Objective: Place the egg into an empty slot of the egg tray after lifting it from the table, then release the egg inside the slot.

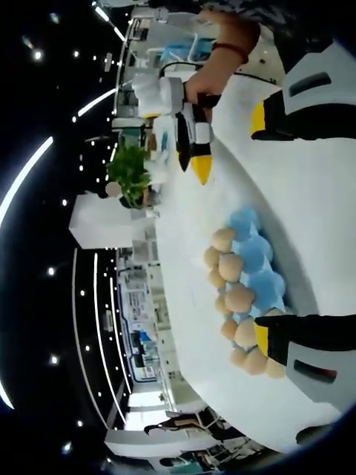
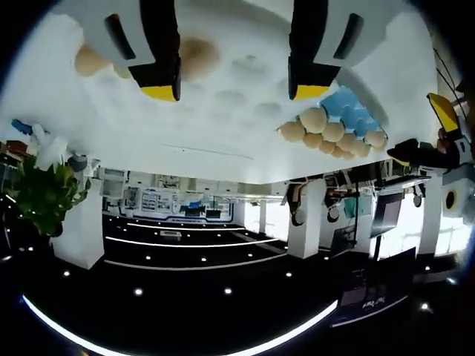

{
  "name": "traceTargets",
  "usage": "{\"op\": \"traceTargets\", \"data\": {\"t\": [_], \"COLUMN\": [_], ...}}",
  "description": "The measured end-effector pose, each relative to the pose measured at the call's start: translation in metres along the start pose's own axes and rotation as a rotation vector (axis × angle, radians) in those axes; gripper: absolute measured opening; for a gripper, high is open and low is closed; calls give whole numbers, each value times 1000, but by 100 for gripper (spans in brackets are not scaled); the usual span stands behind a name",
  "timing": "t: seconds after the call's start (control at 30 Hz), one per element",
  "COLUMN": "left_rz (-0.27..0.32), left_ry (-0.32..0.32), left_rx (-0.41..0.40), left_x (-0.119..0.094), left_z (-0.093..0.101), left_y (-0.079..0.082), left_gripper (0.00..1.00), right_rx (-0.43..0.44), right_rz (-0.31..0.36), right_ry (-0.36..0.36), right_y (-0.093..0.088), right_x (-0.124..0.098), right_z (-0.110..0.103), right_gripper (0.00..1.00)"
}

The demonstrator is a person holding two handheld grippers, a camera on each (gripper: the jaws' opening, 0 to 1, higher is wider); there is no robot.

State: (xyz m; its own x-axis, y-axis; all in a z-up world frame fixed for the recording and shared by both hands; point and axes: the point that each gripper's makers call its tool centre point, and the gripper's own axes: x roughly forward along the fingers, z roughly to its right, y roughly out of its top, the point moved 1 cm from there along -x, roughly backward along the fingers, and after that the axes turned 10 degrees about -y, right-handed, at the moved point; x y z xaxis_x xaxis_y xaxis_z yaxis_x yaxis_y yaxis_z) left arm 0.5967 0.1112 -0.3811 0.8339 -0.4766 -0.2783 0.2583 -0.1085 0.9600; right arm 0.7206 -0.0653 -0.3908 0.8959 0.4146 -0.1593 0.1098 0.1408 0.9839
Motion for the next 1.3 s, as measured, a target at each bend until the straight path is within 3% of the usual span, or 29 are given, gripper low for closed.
{"op": "traceTargets", "data": {"t": [0.23,0.57,0.77,0.97,1.1,1.3], "left_rz": [-6,3,2,-2,0,-6], "left_ry": [-2,-12,-16,-19,-19,-16], "left_rx": [7,7,11,13,12,13], "left_x": [6,5,4,3,2,0], "left_z": [0,0,1,1,1,-1], "left_y": [2,4,3,1,0,-2], "left_gripper": [100,99,99,99,99,99], "right_rx": [36,27,94,66,4,62], "right_rz": [-2,-19,8,-48,-57,-109], "right_ry": [-55,-83,-170,-251,-292,-337], "right_y": [-5,-14,-15,-18,-22,-24], "right_x": [2,6,7,10,11,10], "right_z": [15,17,25,26,26,30], "right_gripper": [53,42,33,31,29,28]}}
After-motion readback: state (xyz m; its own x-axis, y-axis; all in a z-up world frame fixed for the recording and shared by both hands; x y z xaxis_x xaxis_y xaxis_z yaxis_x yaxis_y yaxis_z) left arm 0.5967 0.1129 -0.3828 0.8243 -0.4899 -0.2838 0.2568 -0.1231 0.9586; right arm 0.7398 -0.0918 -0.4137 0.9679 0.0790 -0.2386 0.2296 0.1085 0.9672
